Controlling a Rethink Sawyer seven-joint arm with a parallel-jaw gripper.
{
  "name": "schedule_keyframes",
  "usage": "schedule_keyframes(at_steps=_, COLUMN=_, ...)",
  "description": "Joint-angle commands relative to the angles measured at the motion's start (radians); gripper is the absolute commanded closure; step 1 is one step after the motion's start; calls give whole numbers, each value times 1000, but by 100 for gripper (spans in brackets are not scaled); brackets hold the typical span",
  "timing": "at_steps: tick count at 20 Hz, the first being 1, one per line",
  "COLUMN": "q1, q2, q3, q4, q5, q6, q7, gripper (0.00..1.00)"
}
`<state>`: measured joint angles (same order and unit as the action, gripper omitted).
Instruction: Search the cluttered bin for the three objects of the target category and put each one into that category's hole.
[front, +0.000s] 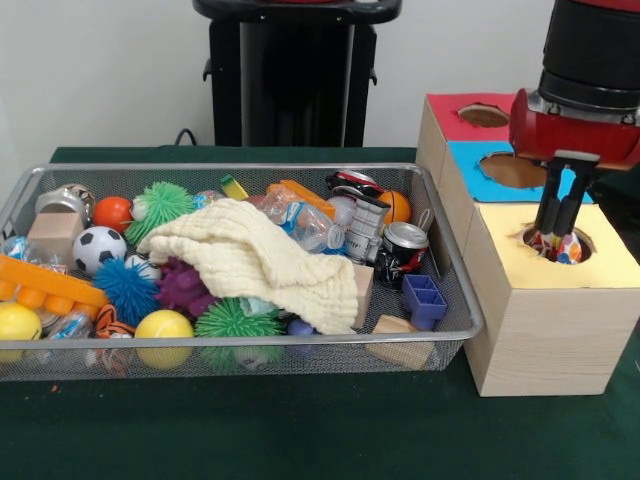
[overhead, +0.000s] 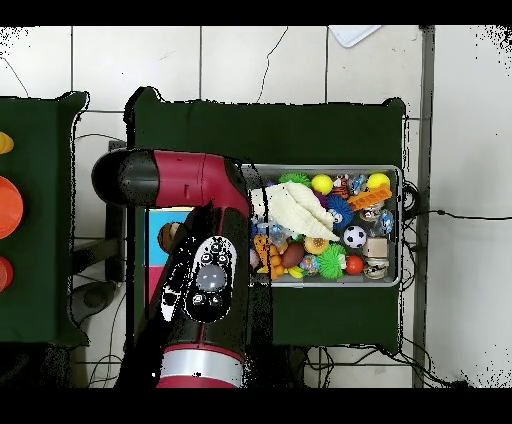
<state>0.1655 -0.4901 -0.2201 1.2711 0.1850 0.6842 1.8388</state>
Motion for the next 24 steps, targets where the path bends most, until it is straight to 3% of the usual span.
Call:
schedule_keyframes(at_steps=1, q1=-24, q2=30, q3=115, q4=107, q5=43, q6=13, q7=162, gripper=100)
schedule_keyframes(at_steps=11, q1=-28, q2=27, q3=124, q4=122, q5=56, q6=12, q7=162, gripper=100)
schedule_keyframes(at_steps=24, q1=-19, q2=71, q3=90, q4=104, q5=-16, q6=-42, q7=121, gripper=100)
